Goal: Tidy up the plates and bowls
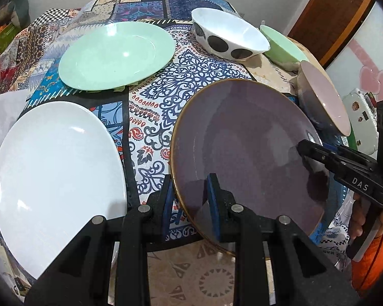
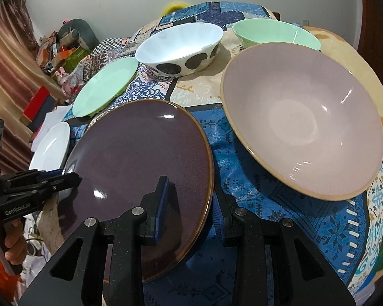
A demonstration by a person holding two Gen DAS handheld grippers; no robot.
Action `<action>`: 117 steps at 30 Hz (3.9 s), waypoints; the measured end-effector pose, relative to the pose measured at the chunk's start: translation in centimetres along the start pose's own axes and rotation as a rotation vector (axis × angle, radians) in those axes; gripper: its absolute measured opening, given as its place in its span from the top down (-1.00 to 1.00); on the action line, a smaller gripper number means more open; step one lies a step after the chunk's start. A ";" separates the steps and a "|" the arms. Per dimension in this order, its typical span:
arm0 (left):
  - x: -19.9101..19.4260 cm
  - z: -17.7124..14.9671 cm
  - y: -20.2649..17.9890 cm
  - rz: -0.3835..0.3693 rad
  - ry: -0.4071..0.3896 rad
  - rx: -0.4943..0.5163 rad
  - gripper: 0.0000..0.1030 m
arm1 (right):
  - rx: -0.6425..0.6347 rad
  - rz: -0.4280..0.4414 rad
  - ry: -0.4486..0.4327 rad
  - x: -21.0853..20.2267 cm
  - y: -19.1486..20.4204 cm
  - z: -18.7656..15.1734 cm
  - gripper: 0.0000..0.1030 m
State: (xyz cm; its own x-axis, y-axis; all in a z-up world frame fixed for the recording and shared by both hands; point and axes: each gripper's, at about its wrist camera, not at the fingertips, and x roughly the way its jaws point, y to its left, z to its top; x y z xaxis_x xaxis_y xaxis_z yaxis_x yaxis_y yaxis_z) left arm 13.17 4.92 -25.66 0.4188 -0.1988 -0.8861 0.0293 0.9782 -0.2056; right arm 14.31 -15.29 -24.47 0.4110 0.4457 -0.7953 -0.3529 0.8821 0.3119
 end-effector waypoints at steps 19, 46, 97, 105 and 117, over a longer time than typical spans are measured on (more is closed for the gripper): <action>-4.7 -0.9 -0.6 0.077 -0.107 0.030 -0.04 | -0.033 -0.053 -0.063 -4.4 1.9 0.2 0.04; -13.3 -5.1 12.3 0.219 -0.273 -0.136 -0.81 | -0.220 0.017 -0.107 -2.2 14.1 2.7 -0.55; -6.9 -7.0 20.8 0.103 -0.088 -0.266 0.51 | -0.274 0.138 0.165 10.1 20.1 3.7 0.52; -8.2 -6.7 20.0 0.106 -0.121 -0.261 0.51 | -0.263 0.146 0.126 8.3 19.6 3.6 0.51; -11.0 -5.7 16.3 0.104 -0.176 -0.194 0.51 | -0.245 0.131 0.049 4.0 18.2 3.7 0.52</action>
State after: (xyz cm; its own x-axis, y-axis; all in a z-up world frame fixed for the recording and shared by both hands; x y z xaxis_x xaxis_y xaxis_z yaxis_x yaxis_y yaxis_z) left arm 3.91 22.75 -21.61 0.5620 -0.0679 -0.8244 -0.1891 0.9597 -0.2080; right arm 12.68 3.07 -20.06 0.3097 0.5405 -0.7822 -0.5954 0.7517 0.2837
